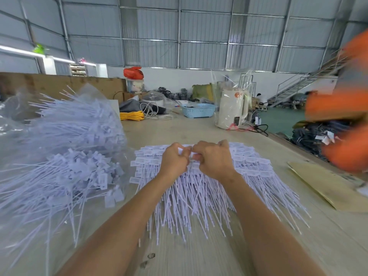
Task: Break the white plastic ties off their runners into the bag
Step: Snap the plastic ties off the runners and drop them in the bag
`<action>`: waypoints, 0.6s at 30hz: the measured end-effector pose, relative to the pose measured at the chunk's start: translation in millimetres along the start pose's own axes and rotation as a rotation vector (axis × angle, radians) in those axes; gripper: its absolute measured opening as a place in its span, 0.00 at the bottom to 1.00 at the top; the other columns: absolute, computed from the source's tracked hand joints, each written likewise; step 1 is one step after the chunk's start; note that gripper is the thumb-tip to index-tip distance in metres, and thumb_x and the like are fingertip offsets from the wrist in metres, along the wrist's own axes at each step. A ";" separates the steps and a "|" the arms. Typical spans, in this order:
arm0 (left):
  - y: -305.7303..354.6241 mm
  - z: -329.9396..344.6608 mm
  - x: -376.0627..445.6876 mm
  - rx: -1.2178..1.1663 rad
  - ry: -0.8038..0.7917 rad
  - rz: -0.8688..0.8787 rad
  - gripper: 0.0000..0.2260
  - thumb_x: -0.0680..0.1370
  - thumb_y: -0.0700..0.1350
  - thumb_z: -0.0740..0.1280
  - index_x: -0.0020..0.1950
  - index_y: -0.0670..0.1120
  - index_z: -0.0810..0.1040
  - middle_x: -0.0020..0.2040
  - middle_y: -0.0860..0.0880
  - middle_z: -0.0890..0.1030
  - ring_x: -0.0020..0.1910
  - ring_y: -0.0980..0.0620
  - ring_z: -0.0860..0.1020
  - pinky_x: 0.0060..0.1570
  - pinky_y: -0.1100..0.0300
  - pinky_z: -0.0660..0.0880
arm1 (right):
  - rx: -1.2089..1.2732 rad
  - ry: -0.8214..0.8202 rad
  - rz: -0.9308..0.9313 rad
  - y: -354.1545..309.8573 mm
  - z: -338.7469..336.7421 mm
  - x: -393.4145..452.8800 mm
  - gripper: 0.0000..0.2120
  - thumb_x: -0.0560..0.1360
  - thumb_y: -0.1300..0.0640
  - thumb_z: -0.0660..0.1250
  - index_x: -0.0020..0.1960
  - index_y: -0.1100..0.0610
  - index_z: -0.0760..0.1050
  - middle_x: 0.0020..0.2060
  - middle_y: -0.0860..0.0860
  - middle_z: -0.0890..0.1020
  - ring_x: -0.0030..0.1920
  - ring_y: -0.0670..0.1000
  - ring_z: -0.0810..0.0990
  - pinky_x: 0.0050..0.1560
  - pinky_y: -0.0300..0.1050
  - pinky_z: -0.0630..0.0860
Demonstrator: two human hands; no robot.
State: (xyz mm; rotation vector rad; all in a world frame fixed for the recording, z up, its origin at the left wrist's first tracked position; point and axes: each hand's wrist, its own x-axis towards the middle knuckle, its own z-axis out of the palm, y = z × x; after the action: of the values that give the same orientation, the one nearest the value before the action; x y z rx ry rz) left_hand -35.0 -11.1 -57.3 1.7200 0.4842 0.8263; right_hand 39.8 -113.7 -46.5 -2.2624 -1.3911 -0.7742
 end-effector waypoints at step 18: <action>8.0 -37.4 7.9 -0.692 -0.265 -0.348 0.10 0.82 0.42 0.57 0.42 0.43 0.67 0.22 0.51 0.66 0.16 0.58 0.62 0.16 0.68 0.59 | 0.465 0.026 0.203 41.9 -64.4 23.3 0.10 0.77 0.56 0.64 0.38 0.56 0.75 0.33 0.51 0.79 0.32 0.45 0.75 0.37 0.40 0.72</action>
State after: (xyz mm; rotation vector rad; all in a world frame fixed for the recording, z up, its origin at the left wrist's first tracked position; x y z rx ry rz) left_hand -57.9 16.6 -42.1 1.0401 0.2579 0.4279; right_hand 69.1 -152.9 17.1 -1.9761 -1.1600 -0.3649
